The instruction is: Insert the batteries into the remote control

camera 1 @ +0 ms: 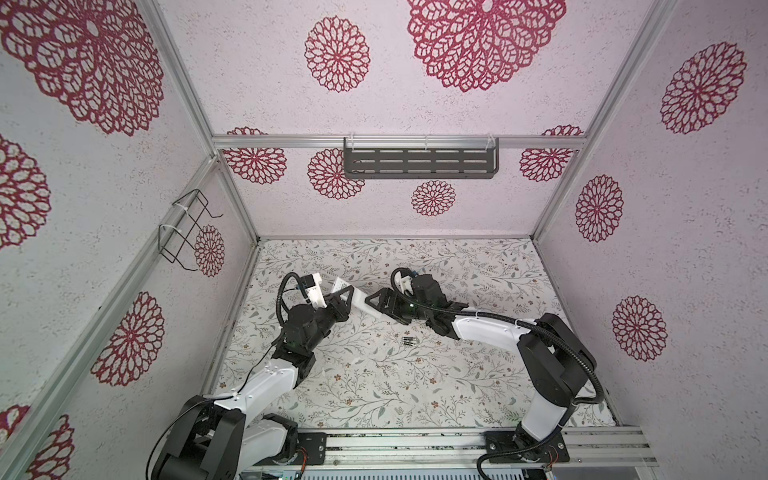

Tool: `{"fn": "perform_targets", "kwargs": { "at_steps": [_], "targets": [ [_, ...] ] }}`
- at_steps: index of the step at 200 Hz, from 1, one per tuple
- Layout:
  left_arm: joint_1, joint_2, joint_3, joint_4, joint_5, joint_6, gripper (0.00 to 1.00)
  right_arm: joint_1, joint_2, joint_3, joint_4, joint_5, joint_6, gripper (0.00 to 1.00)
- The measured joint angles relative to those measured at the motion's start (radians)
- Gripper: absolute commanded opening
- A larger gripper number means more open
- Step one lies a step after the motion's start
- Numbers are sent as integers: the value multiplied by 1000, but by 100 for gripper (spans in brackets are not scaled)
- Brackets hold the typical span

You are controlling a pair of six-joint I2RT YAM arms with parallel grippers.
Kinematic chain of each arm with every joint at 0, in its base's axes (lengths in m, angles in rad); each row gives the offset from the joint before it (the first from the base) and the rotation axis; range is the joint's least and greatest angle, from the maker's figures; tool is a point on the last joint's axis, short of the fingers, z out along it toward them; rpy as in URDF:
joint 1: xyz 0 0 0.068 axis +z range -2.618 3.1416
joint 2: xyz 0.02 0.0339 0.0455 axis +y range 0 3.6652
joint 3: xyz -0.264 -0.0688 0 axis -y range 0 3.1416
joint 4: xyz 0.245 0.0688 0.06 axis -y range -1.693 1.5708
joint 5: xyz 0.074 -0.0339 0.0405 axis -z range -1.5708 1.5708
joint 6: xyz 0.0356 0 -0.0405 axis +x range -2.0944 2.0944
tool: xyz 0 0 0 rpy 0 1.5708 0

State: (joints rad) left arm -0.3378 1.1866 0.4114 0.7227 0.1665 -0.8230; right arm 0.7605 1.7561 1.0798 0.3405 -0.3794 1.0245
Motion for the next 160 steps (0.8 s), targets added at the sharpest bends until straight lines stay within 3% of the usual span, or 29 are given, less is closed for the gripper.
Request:
{"fn": "perform_targets", "kwargs": {
  "at_steps": [160],
  "targets": [
    [-2,8,-29,41,-36,0,15,11,43,35,-2,-8,8,87]
  ]
}}
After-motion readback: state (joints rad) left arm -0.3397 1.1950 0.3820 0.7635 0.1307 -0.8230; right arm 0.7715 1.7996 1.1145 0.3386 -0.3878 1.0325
